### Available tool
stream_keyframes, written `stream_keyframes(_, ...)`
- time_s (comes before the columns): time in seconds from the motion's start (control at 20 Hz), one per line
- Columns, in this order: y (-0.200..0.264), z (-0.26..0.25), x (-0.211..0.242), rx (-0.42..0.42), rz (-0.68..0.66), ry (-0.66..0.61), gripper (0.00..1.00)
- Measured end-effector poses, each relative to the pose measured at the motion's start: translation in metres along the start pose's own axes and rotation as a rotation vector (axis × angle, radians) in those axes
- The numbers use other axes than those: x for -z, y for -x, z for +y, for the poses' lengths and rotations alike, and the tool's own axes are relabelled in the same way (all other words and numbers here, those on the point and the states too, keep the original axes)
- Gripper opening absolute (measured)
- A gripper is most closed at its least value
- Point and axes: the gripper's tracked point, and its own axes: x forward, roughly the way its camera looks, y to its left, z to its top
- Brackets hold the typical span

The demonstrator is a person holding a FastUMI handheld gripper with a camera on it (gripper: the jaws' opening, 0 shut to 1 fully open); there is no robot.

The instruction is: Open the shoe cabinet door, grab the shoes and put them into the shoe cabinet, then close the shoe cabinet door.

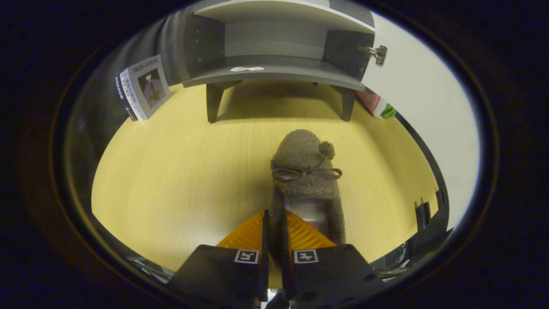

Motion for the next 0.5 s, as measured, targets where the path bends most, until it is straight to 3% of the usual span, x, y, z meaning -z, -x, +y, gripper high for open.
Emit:
stream_keyframes(0.15,0.0041,-0.0018,-0.0022,0.009,0.003,-0.002,0.15)
stream_keyframes(0.2,0.0018,-0.001,0.0013,0.009,0.009,0.001,0.05)
stream_keyframes(0.5,0.0017,-0.0017,0.0001,0.009,0.013,0.024,0.03)
